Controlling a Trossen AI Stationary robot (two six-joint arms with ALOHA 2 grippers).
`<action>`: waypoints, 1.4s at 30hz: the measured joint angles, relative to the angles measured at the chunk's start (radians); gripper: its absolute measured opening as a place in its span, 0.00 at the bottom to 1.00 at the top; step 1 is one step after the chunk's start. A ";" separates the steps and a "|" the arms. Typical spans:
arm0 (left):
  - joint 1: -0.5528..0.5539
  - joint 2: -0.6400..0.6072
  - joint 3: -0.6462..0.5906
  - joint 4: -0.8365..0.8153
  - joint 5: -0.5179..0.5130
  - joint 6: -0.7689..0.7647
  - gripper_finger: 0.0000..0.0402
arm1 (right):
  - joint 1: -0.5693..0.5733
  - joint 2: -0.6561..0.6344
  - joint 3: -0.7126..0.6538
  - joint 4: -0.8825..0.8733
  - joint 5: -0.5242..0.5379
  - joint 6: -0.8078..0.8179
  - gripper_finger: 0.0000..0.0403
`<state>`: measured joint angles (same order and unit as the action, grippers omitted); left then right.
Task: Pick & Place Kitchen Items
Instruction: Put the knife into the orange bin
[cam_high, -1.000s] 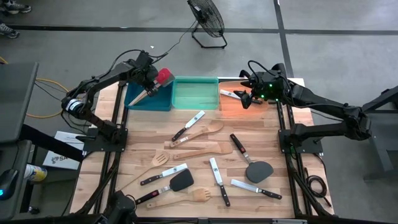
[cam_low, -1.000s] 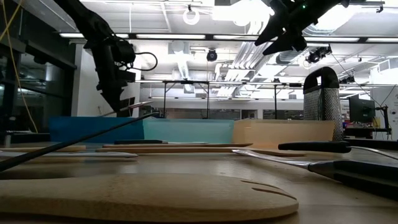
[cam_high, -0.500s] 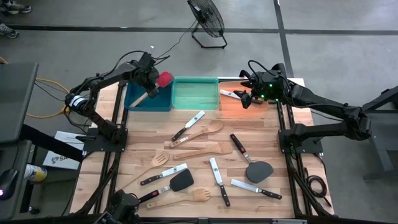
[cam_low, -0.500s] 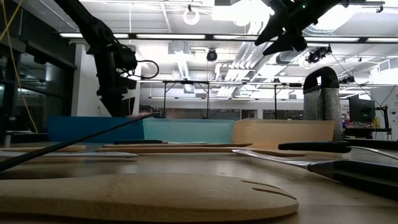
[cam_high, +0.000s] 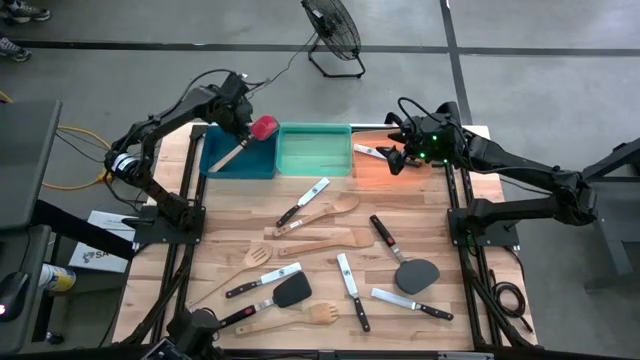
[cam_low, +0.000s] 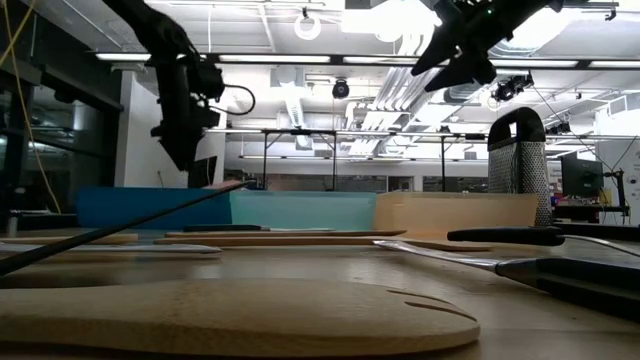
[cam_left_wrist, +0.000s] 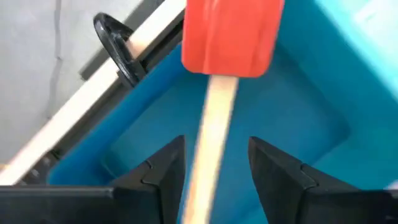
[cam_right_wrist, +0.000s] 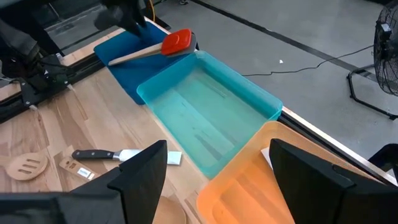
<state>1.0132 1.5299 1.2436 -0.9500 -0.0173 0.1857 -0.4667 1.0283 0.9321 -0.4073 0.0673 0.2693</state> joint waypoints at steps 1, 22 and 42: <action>-0.003 0.000 0.020 -0.033 0.023 -0.023 0.41 | 0.000 0.000 0.000 -0.002 0.000 0.000 0.68; -0.474 -0.001 0.095 -0.091 0.061 -0.424 0.30 | 0.000 0.000 0.000 -0.105 -0.003 0.023 0.68; -0.743 0.194 0.094 0.020 0.026 -0.630 0.54 | 0.000 0.000 0.000 -0.105 -0.073 0.017 0.68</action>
<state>0.2701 1.7241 1.3380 -0.9301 0.0086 -0.4442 -0.4667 1.0286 0.9321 -0.5125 -0.0060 0.2868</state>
